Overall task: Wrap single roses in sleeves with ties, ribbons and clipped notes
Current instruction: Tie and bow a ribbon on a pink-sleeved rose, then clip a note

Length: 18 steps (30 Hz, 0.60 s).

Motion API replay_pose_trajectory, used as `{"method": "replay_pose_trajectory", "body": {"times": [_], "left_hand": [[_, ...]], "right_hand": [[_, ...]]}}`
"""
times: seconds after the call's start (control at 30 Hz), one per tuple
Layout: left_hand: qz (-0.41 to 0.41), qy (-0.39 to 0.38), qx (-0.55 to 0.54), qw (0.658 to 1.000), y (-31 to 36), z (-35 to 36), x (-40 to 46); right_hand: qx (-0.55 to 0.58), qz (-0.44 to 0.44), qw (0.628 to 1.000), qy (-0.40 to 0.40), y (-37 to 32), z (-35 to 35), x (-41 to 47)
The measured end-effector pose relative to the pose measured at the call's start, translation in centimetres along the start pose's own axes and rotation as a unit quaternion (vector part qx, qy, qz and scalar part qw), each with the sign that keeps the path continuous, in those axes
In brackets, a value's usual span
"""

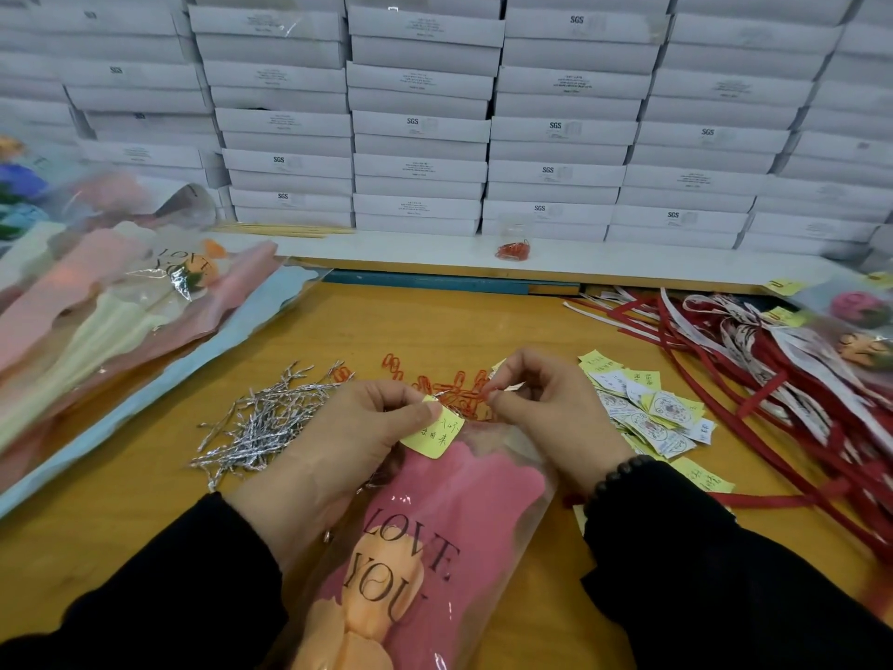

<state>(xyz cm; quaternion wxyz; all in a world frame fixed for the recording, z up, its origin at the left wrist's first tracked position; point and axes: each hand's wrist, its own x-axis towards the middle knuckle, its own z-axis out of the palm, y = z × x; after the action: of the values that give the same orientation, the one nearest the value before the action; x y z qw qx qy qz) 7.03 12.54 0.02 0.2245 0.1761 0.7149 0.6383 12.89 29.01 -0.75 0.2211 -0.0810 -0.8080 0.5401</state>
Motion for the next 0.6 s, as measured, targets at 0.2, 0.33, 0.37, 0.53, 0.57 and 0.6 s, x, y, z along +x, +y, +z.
{"method": "replay_pose_trajectory", "body": {"times": [0.2,0.33,0.37,0.53,0.57,0.6], "left_hand": [[0.001,-0.001,-0.001,1.0,0.02,-0.09,-0.02],[0.002,0.0,0.008,1.0,0.03,-0.07,0.01],[0.002,-0.001,0.006,1.0,0.05,-0.05,0.0],[0.004,-0.002,0.007,1.0,0.1,-0.06,-0.08],[0.004,-0.002,0.008,1.0,0.11,-0.08,-0.11],[0.005,-0.003,0.008,1.0,0.11,-0.08,-0.09]], "right_hand": [[0.137,0.044,0.99,-0.005,-0.25,-0.63,-0.2],[0.134,0.044,0.99,-0.022,-0.4,-0.61,-0.2],[0.133,0.045,0.99,-0.024,-0.46,-0.57,-0.23],[0.147,0.048,0.988,-0.024,-0.72,-0.61,-0.28],[0.147,0.049,0.987,-0.028,-0.76,-0.66,-0.24],[0.146,0.05,0.987,-0.033,-0.82,-0.7,-0.21]]}}
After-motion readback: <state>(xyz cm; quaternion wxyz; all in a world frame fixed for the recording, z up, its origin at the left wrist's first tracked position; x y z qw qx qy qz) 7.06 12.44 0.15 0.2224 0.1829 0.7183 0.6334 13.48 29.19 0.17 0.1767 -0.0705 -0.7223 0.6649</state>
